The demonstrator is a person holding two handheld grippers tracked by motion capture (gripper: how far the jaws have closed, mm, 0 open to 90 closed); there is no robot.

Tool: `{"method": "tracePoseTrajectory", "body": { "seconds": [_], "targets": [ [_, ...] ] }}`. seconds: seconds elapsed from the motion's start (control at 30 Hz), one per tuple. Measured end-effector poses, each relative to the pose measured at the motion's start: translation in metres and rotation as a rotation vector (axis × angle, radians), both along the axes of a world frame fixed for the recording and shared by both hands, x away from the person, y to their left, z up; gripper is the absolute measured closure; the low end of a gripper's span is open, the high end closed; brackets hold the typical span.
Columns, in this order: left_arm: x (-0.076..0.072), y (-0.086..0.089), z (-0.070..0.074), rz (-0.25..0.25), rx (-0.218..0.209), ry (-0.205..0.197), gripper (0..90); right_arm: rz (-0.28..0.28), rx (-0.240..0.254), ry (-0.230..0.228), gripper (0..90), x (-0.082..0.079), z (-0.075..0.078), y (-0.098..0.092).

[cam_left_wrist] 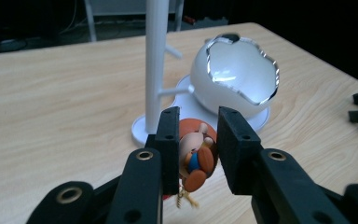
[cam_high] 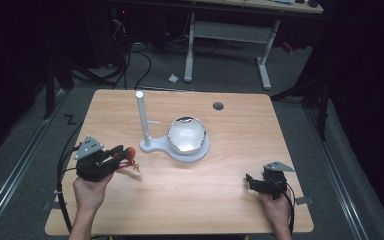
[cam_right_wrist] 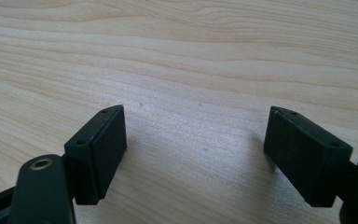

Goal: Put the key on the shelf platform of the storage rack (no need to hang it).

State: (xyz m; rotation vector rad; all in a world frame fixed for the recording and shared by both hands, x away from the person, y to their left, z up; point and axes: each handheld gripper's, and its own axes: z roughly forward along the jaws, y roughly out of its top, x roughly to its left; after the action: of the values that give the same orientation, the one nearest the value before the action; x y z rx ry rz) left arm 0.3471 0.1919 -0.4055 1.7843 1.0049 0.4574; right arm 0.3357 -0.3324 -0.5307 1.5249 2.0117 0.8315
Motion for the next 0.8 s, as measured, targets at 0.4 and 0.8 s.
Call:
{"method": "tracePoseTrajectory", "body": {
  "seconds": [0.4,0.8],
  "targets": [
    [0.001,-0.017,0.038,-0.091,-0.009,-0.024,80.4,0.000,0.001,0.000,21.3,0.000,0.000,0.000],
    [0.009,-0.035,0.070,-0.170,-0.072,-0.036,80.5,0.000,0.001,0.000,21.3,0.000,0.000,0.000]
  ]
}}
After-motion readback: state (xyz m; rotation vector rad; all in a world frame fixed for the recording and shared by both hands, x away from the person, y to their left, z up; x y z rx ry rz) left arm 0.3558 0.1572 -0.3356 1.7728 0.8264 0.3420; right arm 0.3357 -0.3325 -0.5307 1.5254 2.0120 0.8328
